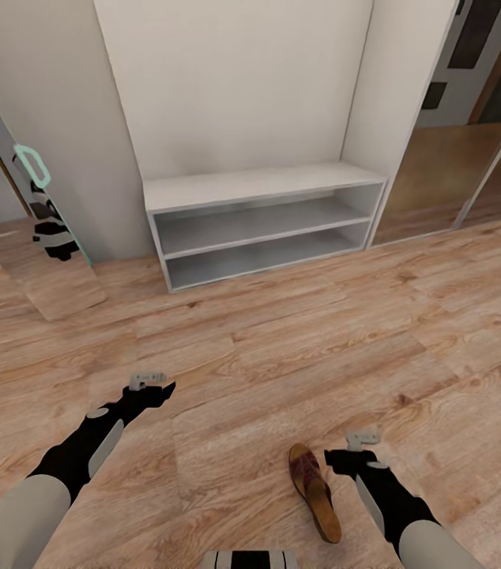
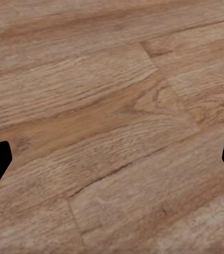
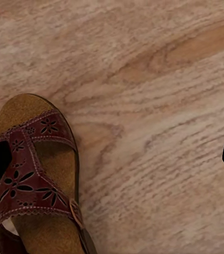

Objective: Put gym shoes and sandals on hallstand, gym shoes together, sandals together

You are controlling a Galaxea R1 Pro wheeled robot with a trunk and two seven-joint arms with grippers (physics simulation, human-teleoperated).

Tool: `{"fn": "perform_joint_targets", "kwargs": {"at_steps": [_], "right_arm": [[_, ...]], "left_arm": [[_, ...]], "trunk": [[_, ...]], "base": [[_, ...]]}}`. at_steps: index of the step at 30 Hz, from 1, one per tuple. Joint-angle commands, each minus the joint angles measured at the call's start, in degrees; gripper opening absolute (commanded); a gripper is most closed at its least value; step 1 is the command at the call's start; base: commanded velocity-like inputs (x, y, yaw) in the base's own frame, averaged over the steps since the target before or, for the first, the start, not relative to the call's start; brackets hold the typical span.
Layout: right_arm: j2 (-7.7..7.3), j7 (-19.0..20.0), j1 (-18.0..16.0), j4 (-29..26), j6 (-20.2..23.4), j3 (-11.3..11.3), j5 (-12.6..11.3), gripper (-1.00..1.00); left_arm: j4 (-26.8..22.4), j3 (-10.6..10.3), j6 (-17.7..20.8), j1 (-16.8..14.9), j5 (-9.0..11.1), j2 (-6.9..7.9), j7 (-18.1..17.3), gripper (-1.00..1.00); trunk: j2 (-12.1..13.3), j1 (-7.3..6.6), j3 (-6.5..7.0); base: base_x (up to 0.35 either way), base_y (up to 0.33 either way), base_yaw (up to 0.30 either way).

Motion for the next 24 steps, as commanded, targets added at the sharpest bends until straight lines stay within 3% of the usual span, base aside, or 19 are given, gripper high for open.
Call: {"fn": "perform_joint_targets", "kwargs": {"at_steps": [1, 8, 11, 13, 17, 22, 24], "right_arm": [[0.04, 0.1, 0.0, 0.1, 0.1, -0.2, 0.7, 1.0], [0.04, 0.1, 0.0, 0.9, -0.9, -0.2, 3.0, 1.0], [0.09, 0.1, 0.0, 1.0, -0.9, -0.2, 5.1, 1.0], [0.12, 0.1, 0.0, 1.1, -0.9, -0.2, 8.4, 1.0], [0.32, 0.1, 0.0, 1.2, -0.9, -0.1, 11.5, 1.0], [0.42, 0.2, 0.0, 1.2, -0.9, 0.5, 11.6, 1.0], [0.71, 0.2, 0.0, 1.2, -0.9, 2.2, 11.6, 1.0]], "left_arm": [[-0.1, -0.2, 0.3, 0.0, 0.6, 0.07, 0.0, 1.0], [-0.1, -0.2, 0.3, 0.0, 0.6, 0.07, 0.0, 1.0], [-0.1, -0.2, 0.3, 0.0, 0.6, 0.07, 0.0, 1.0], [-0.1, -0.3, 0.3, 0.0, 0.6, 0.05, 0.0, 1.0], [-0.1, -0.3, 0.3, 0.0, 0.6, -0.02, 0.0, 1.0], [-0.1, -0.4, 0.3, 0.0, 0.6, -0.02, 0.0, 1.0], [-0.1, -0.4, 0.3, 0.0, 0.6, -0.02, 0.0, 1.0]], "trunk": [[0.0, -0.01, -0.14], [0.0, -0.01, -0.51], [0.0, -0.01, -0.53], [0.0, -0.01, -0.54], [0.0, -0.01, -0.54], [0.0, -0.01, -0.54], [0.0, -0.01, -0.54]], "base": [[0.0, 0.0, 0.0], [0.0, 0.0, 0.0], [0.0, 0.0, 0.0], [0.0, 0.0, 0.0], [0.0, 0.0, 0.0], [0.0, 0.0, 0.0], [0.0, 0.0, 0.0]]}}
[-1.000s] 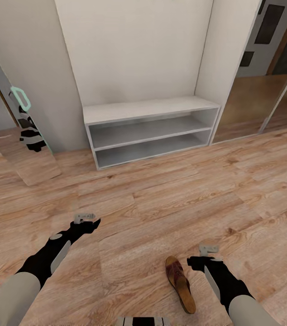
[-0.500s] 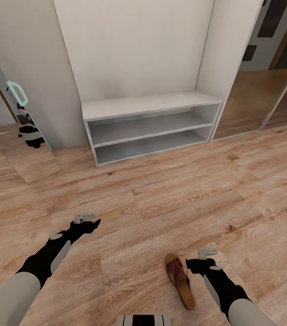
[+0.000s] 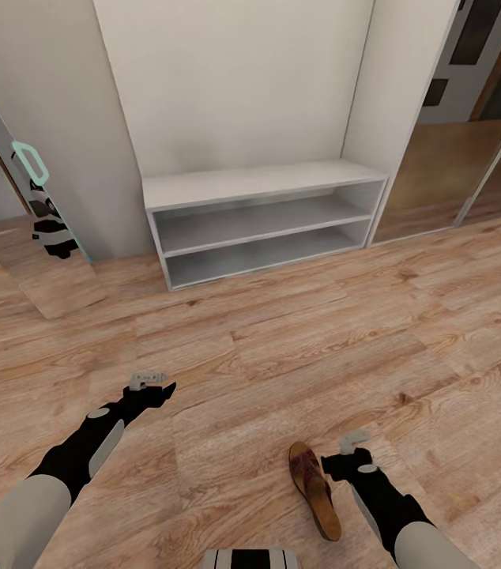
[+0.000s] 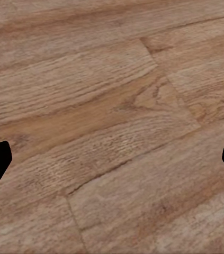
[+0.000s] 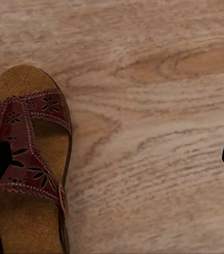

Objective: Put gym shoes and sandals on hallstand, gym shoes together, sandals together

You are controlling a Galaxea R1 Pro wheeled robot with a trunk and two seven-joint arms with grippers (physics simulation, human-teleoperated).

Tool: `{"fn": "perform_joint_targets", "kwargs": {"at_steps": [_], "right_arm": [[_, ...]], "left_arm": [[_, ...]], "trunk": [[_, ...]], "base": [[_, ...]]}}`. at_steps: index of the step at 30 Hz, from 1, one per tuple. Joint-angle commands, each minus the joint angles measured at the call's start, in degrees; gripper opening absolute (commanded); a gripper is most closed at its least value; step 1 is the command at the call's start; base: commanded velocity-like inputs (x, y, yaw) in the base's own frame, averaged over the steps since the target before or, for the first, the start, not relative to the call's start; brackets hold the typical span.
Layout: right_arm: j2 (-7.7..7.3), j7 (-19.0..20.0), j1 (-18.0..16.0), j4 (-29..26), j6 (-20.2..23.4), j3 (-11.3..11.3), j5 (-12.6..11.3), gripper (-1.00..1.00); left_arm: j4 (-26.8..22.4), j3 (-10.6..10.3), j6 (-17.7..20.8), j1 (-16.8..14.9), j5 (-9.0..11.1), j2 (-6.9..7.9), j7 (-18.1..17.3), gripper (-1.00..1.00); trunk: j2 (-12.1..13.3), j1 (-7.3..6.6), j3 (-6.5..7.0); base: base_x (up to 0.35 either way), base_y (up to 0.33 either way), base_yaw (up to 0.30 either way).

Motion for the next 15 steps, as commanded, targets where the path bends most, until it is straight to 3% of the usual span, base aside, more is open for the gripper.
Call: {"fn": "perform_joint_targets", "kwargs": {"at_steps": [1, 5, 7, 15], "right_arm": [[0.71, 0.1, 0.0, 0.0, 0.3, 1.5, 0.6, 1.0], [1.96, 0.0, 0.0, 0.2, 0.3, 6.1, 0.6, 1.0], [2.14, 0.1, 0.0, 0.2, 0.3, 7.0, 0.6, 1.0], [2.37, 0.1, 0.0, 0.1, 0.3, 8.0, 0.5, 1.0]], "left_arm": [[-0.1, -0.2, 0.3, 0.0, 0.6, 0.07, 0.0, 1.0], [-0.1, -0.2, 0.3, 0.0, 0.6, 0.07, 0.0, 1.0], [-0.1, -0.2, 0.3, 0.0, 0.6, 0.07, 0.0, 1.0], [-0.1, -0.2, 0.3, 0.0, 0.6, 0.07, 0.0, 1.0]], "trunk": [[0.0, -0.01, -0.04], [0.0, -0.01, -0.04], [0.0, -0.01, -0.04], [0.0, -0.01, -0.04]], "base": [[0.0, 0.0, 0.0], [0.0, 0.0, 0.0], [0.0, 0.0, 0.0], [0.0, 0.0, 0.0]]}}
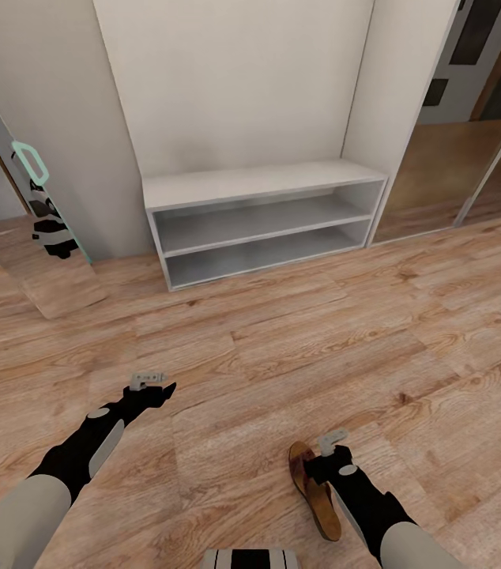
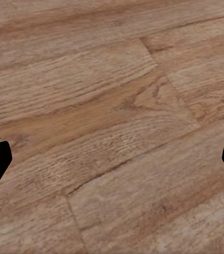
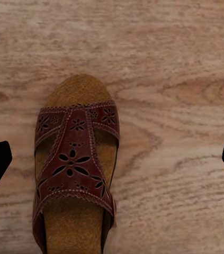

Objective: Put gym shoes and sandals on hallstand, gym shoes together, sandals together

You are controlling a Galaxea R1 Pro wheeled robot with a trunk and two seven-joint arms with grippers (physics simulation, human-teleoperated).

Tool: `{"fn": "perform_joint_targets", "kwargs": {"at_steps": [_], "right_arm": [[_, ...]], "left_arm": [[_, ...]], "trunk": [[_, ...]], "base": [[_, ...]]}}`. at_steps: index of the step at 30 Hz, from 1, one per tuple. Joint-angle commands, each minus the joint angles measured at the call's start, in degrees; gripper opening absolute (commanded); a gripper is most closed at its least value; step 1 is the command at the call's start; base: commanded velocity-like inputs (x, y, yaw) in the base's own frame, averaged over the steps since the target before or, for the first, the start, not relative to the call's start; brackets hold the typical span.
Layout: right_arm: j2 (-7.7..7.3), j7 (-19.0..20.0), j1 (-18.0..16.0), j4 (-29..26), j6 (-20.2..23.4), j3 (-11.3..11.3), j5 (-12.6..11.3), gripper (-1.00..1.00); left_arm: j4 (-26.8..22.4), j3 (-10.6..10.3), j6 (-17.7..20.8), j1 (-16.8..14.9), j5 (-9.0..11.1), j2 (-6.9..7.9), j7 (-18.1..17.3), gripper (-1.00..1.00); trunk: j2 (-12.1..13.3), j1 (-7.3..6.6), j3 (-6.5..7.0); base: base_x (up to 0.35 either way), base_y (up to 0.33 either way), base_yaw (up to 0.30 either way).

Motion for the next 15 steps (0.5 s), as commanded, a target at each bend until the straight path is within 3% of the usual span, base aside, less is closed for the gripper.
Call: {"fn": "perform_joint_targets", "kwargs": {"at_steps": [1, 8, 15], "right_arm": [[0.01, 0.1, 0.0, -0.1, 0.4, 0.1, 0.6, 1.0], [0.02, 0.1, 0.0, -0.1, 0.4, 0.1, 0.4, 1.0], [0.03, 0.1, 0.0, -0.1, 0.4, 0.0, 0.2, 1.0]], "left_arm": [[-0.1, -0.2, 0.3, 0.0, 0.6, 0.07, 0.0, 1.0], [-0.1, -0.2, 0.3, 0.0, 0.6, 0.07, 0.0, 1.0], [-0.1, -0.2, 0.3, 0.0, 0.6, 0.07, 0.0, 1.0]], "trunk": [[0.0, -0.01, -0.04], [0.0, -0.01, -0.04], [-0.1, 0.17, -1.66]], "base": [[0.0, 0.0, 0.0], [0.0, 0.0, 0.0], [0.0, 0.0, 0.0]]}}
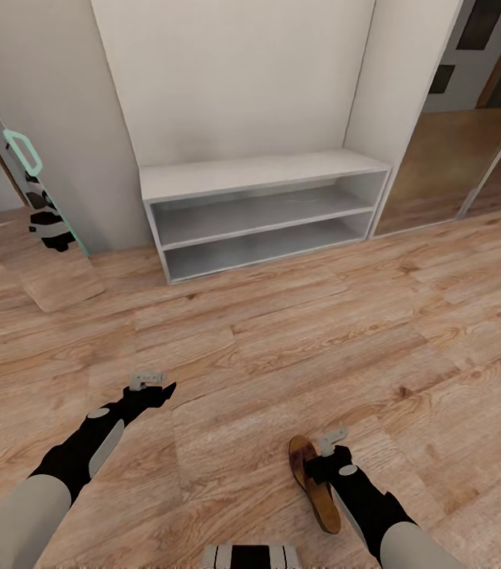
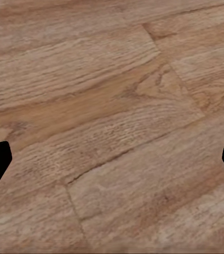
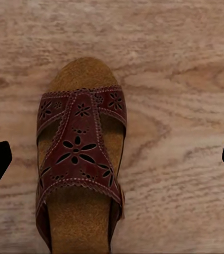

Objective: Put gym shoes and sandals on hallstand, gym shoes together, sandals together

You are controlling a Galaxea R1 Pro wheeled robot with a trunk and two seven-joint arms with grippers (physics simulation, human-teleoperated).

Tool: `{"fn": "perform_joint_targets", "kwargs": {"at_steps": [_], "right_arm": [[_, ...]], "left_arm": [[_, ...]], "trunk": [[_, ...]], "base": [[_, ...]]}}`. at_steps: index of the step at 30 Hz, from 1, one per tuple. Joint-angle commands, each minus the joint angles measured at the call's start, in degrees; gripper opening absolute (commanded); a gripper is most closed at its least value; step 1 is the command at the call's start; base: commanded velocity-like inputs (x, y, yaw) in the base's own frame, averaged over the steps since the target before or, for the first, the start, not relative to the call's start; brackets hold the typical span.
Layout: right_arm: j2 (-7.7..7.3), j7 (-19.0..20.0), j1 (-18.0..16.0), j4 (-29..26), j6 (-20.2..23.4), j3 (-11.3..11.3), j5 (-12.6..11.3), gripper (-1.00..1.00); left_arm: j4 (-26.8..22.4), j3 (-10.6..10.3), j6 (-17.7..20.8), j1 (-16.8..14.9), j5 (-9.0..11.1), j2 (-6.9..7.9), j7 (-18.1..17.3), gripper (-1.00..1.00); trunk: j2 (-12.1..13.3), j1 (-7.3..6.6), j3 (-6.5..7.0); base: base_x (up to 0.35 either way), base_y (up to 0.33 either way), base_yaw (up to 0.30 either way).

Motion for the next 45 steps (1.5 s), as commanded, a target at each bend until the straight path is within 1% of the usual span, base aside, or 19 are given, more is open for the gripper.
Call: {"fn": "perform_joint_targets", "kwargs": {"at_steps": [1, 23, 30, 37, 44, 45], "right_arm": [[0.0, 0.1, 0.0, -0.1, 0.4, 0.1, 0.6, 1.0], [0.0, 0.0, 0.0, 0.7, 0.4, 0.1, 0.4, 1.0], [0.0, -0.4, 0.0, 0.7, 0.4, 0.1, 0.5, 1.0], [0.0, -0.5, 0.0, 0.7, 0.4, 0.0, 0.5, 1.0], [-0.04, -0.5, 0.0, 0.7, 0.4, 0.0, 0.5, 1.0], [-0.05, -0.5, 0.0, 0.7, 0.4, -0.1, 0.5, 1.0]], "left_arm": [[-0.1, -0.2, 0.3, 0.0, 0.6, 0.07, 0.0, 1.0], [-0.1, -0.2, 0.3, 0.0, 0.6, 0.07, 0.0, 1.0], [-0.1, -0.2, 0.3, 0.0, 0.6, 0.07, 0.0, 1.0], [-0.1, -0.2, 0.3, 0.0, 0.6, 0.07, 0.0, 1.0], [-0.1, -0.2, 0.3, 0.0, 0.6, 0.07, 0.0, 1.0], [-0.1, -0.2, 0.3, 0.0, 0.6, 0.07, 0.0, 1.0]], "trunk": [[0.0, 0.01, -0.32], [-0.3, 0.58, -7.13], [-0.3, 0.58, -7.7], [-0.3, 0.58, -7.83], [-0.4, 0.76, -9.43], [-0.4, 0.76, -9.47]], "base": [[0.0, 0.0, 0.0], [0.0, 0.0, 0.0], [0.0, 0.0, 0.0], [0.0, 0.0, 0.0], [0.0, 0.0, 0.0], [0.0, 0.0, 0.0]]}}
